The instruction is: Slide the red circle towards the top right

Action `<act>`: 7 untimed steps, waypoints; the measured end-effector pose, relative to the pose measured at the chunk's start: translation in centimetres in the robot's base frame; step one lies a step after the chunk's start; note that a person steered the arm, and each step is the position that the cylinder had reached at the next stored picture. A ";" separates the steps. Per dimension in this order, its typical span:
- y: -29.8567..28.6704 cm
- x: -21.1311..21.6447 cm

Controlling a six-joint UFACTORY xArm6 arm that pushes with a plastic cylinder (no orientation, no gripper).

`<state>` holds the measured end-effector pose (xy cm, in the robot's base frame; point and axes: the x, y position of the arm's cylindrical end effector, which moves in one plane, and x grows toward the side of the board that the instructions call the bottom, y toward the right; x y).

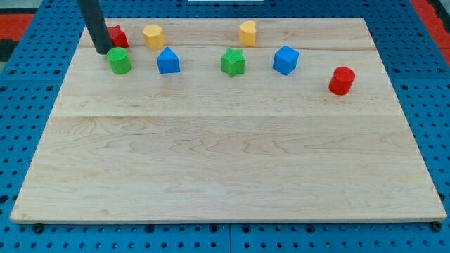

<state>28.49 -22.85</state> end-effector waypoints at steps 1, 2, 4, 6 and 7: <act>0.1 -0.4; 0.5 0.1; -0.6 5.9; 11.7 9.9; 25.6 10.7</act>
<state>39.17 2.79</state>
